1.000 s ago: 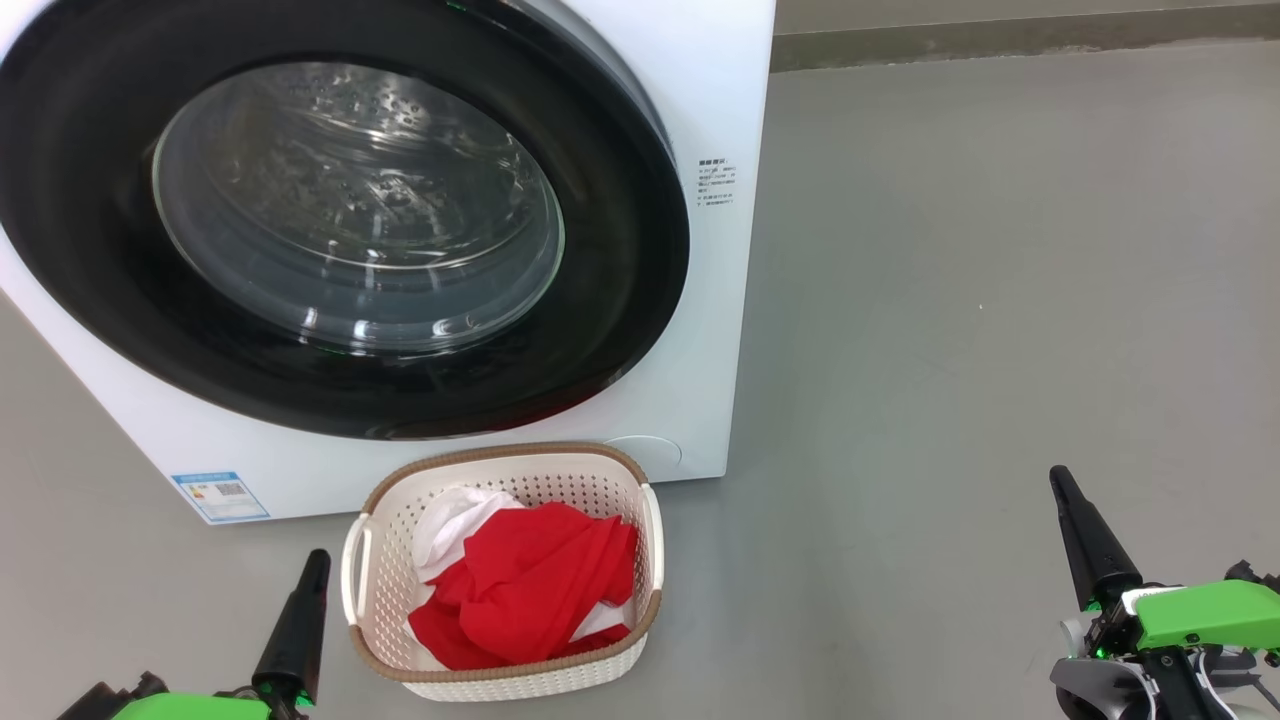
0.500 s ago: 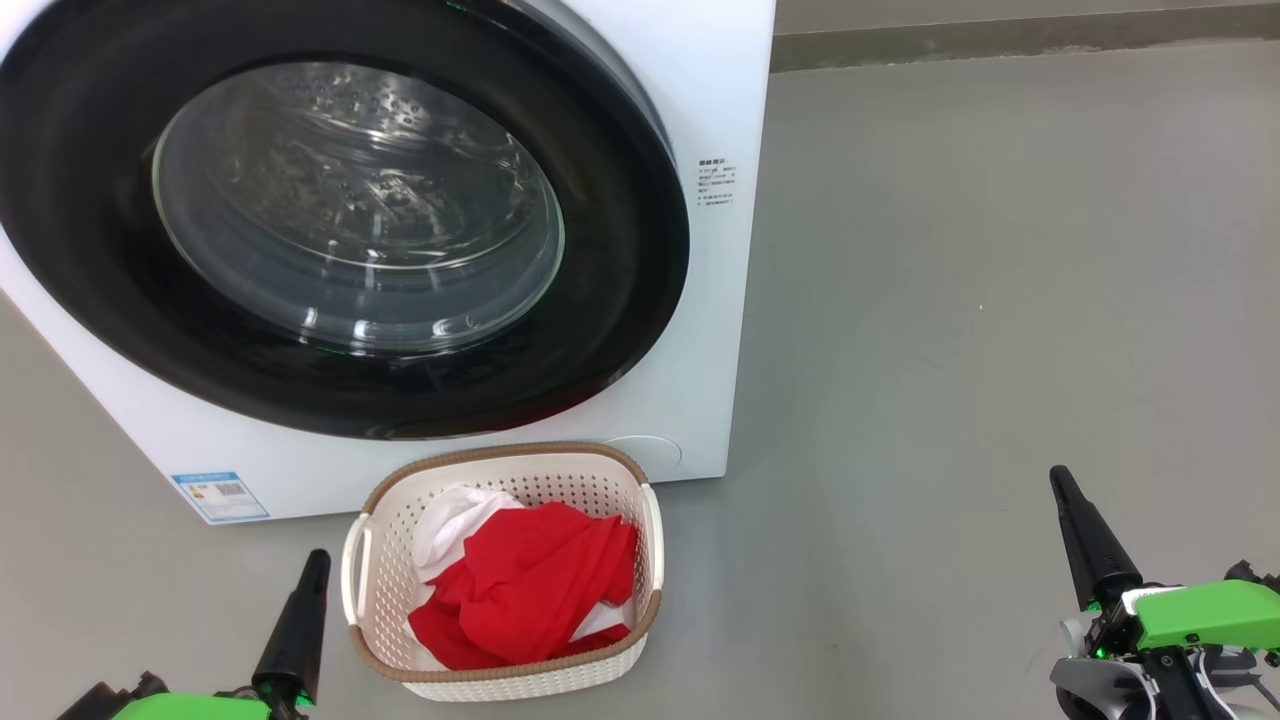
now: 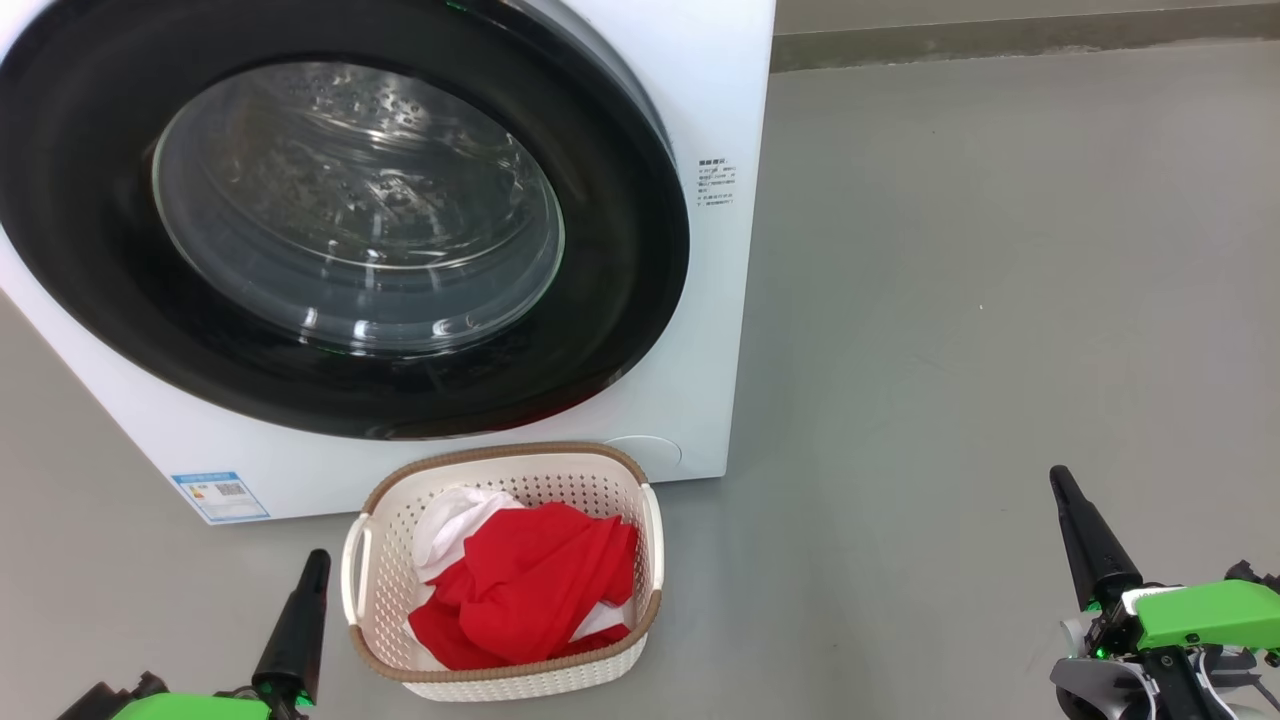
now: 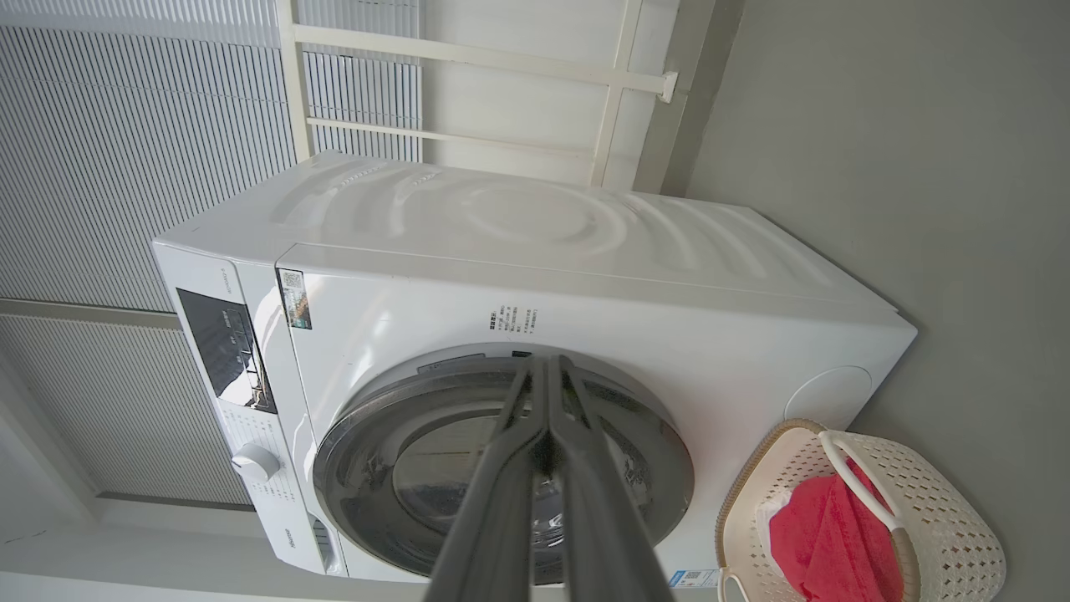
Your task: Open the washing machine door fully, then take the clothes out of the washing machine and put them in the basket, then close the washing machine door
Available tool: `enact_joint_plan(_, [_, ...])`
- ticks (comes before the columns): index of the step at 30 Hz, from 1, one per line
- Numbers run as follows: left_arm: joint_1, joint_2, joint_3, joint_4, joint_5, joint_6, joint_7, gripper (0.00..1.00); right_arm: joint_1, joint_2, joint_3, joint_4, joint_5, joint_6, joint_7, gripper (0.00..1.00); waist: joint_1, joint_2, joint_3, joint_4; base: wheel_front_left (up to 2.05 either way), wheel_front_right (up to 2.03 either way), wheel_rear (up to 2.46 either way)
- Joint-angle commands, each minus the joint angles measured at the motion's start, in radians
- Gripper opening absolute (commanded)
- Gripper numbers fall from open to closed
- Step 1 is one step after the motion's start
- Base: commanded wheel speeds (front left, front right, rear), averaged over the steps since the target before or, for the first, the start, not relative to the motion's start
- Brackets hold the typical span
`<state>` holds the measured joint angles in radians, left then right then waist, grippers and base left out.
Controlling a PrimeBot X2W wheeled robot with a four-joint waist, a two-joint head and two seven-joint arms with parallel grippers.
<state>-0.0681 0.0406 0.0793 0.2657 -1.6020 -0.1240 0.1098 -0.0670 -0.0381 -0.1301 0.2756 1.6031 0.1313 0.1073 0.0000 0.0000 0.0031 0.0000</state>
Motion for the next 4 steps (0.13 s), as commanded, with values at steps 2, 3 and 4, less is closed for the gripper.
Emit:
enact_joint_plan(2, [-0.040,0.010,0.035,-0.021,-0.007,-0.007,0.003,0.00,-0.041,-0.012,0.015,-0.031,0.005,-0.001,0.007,0.00,0.0000,0.0000,0.000,0.000,0.00,0.00,0.00])
enact_joint_plan(3, [-0.040,0.010,0.035,-0.021,-0.007,-0.007,0.003,0.00,-0.041,-0.012,0.015,-0.031,0.005,-0.001,0.007,0.00,0.0000,0.0000,0.000,0.000,0.00,0.00,0.00])
enact_joint_plan(4, [-0.040,0.010,0.035,-0.021,-0.007,-0.007,0.003,0.00,-0.041,-0.012,0.015,-0.031,0.005,-0.001,0.007,0.00,0.0000,0.0000,0.000,0.000,0.00,0.00,0.00])
